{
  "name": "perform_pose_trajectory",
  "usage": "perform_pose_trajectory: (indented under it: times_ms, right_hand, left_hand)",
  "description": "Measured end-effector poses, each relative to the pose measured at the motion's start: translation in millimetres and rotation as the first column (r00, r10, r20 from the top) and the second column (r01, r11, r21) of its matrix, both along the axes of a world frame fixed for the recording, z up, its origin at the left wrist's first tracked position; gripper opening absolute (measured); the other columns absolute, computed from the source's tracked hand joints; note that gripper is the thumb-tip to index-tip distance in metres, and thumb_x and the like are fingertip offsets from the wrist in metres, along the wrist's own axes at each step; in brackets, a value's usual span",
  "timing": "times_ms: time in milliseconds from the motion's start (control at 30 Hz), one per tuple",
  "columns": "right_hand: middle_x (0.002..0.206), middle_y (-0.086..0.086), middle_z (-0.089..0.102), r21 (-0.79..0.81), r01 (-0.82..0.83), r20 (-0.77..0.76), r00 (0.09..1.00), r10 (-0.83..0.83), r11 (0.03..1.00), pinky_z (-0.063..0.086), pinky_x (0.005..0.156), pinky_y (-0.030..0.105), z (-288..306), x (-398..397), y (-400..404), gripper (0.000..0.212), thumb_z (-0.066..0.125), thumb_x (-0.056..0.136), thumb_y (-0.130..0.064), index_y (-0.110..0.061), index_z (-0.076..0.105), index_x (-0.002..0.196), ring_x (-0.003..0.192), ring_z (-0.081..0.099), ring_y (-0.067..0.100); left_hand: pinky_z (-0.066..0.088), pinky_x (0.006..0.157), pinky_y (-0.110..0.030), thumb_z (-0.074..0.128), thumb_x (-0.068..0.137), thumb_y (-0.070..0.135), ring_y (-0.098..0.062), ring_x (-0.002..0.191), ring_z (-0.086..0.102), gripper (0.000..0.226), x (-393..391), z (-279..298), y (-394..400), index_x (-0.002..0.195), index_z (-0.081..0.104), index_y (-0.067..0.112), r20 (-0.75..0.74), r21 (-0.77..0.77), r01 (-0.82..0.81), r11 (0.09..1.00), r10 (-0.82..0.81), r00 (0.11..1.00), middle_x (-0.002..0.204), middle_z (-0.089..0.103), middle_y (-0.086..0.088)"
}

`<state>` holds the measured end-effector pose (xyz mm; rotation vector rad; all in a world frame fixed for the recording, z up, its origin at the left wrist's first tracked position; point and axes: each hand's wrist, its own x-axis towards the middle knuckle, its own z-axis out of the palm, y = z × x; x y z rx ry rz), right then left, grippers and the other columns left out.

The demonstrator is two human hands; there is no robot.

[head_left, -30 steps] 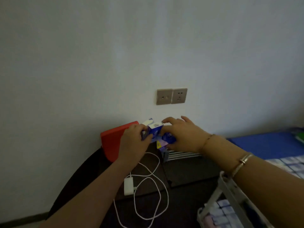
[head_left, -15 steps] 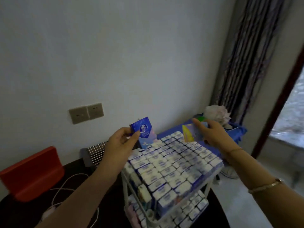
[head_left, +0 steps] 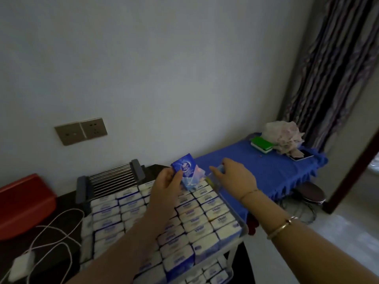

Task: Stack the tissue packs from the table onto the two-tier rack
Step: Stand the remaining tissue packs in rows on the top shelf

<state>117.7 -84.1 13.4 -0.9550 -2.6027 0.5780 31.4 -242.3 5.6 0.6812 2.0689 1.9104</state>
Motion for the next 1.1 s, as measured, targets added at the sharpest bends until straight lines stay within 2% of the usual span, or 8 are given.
perform_pose_trajectory:
  times_ms: [200,333,467,567,667,867,1000,1100]
  right_hand:
    - [0.082,0.006,0.040,-0.241,-0.129,0.064,0.987,0.148,0.962,0.033,0.071,0.034,-12,-25,-5,0.030,0.028,0.101,-0.040,-0.012,0.036,0.093,0.081,0.041,0.025]
    - [0.065,0.005,0.028,-0.403,-0.169,-0.092,0.985,0.144,0.900,0.030,0.063,0.035,-6,-10,6,0.033,0.035,0.102,-0.029,-0.013,0.030,0.073,0.057,0.029,0.020]
    - [0.059,0.012,0.041,-0.347,-0.173,0.004,0.983,0.186,0.922,0.035,0.056,0.032,-2,-6,9,0.040,0.044,0.098,-0.029,-0.005,0.043,0.065,0.050,0.032,0.022]
    - [0.056,0.016,0.042,-0.319,-0.128,0.044,0.988,0.150,0.939,0.038,0.060,0.037,-4,-14,2,0.042,0.047,0.098,-0.026,-0.003,0.047,0.062,0.050,0.035,0.026]
    - [0.086,0.021,0.057,-0.373,-0.057,-0.010,0.998,0.058,0.926,0.045,0.077,0.043,-11,-22,-2,0.027,0.052,0.096,-0.028,-0.001,0.052,0.089,0.073,0.050,0.033]
    - [0.082,0.004,0.050,-0.293,-0.027,-0.231,0.972,-0.043,0.956,0.039,0.070,0.034,-7,-1,-13,0.029,0.039,0.099,-0.039,-0.012,0.047,0.096,0.069,0.047,0.016]
    - [0.108,0.000,0.063,-0.402,-0.356,-0.479,0.867,0.138,0.843,0.051,0.085,0.028,21,15,-25,0.030,0.045,0.097,-0.036,-0.017,0.060,0.114,0.097,0.061,0.013]
    - [0.105,0.003,0.066,-0.390,-0.374,-0.474,0.865,0.164,0.842,0.055,0.083,0.032,36,26,-17,0.023,0.060,0.091,-0.024,-0.014,0.065,0.111,0.095,0.063,0.018]
  left_hand:
    - [0.046,0.055,-0.007,0.051,0.096,0.015,0.009,0.063,0.060,0.012,1,-3,-2,0.098,0.058,0.006,-0.003,0.018,-0.061,0.998,0.061,0.998,0.087,0.065,0.001]
    - [0.049,0.057,-0.010,0.051,0.096,0.018,0.004,0.066,0.063,0.012,0,-2,-6,0.094,0.059,0.009,0.040,0.031,-0.021,0.999,0.020,0.999,0.090,0.066,-0.001]
    - [0.050,0.055,-0.012,0.050,0.097,0.017,0.002,0.064,0.063,0.016,2,-2,-10,0.095,0.057,0.003,0.044,0.054,0.022,0.998,-0.025,0.999,0.084,0.065,-0.001]
    - [0.055,0.066,-0.026,0.052,0.096,0.022,-0.016,0.079,0.067,0.016,-2,-4,-11,0.095,0.058,0.007,0.075,0.065,0.043,0.997,-0.048,0.996,0.089,0.068,-0.006]
    - [0.055,0.081,-0.043,0.054,0.095,0.024,-0.025,0.091,0.068,0.014,-6,-8,-11,0.096,0.058,0.010,0.111,0.071,0.071,0.995,-0.079,0.991,0.098,0.069,-0.009]
    - [0.054,0.079,-0.030,0.055,0.094,0.021,-0.020,0.093,0.068,0.014,-8,-5,-10,0.099,0.059,0.008,0.097,0.102,0.179,0.979,-0.189,0.977,0.100,0.069,-0.008]
    - [0.051,0.065,-0.014,0.053,0.096,0.018,-0.004,0.075,0.066,0.007,1,9,-1,0.093,0.058,0.012,0.001,0.084,0.291,0.953,-0.293,0.956,0.090,0.067,-0.003]
    - [0.049,0.060,-0.012,0.053,0.095,0.016,-0.001,0.068,0.065,0.008,12,20,8,0.092,0.055,0.008,-0.023,0.069,0.374,0.925,-0.373,0.927,0.085,0.065,-0.004]
